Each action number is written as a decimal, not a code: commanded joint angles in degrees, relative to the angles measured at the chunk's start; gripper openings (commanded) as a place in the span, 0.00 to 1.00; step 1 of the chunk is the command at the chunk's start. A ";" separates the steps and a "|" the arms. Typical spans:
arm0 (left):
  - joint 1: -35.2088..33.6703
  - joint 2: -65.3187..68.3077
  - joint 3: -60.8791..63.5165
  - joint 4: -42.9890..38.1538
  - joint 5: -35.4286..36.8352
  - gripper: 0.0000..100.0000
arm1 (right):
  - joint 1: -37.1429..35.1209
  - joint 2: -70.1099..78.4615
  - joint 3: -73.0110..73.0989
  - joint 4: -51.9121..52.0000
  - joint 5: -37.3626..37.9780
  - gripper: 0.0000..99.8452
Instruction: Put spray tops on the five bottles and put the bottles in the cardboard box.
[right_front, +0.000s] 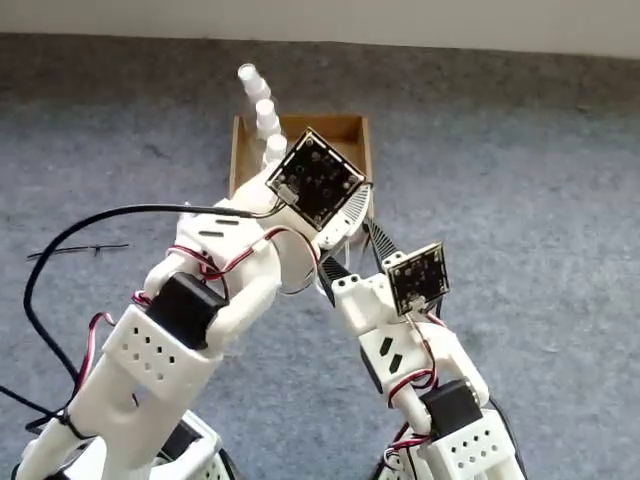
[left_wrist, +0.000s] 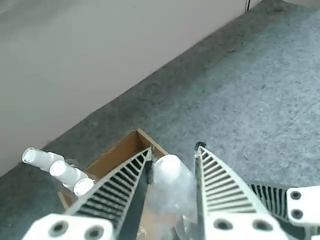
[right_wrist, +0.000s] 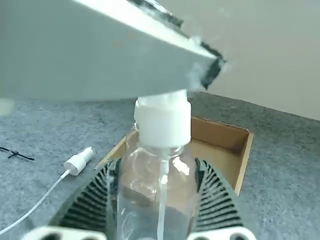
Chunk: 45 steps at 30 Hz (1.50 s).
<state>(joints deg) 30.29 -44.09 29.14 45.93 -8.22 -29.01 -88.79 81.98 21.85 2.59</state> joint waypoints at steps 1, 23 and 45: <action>0.92 -1.19 -0.22 0.00 -0.35 0.13 | 0.92 -1.10 -0.66 -0.04 -0.62 0.00; -5.05 -0.66 -5.14 1.14 -5.54 0.13 | 0.92 -1.01 -0.66 -0.04 -0.62 0.00; 0.66 1.01 -8.31 1.32 -5.54 0.13 | -1.01 -1.01 -0.66 0.04 -0.53 0.00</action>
<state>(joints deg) 30.29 -39.96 25.19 45.58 -13.41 -29.80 -88.88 82.07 21.85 2.59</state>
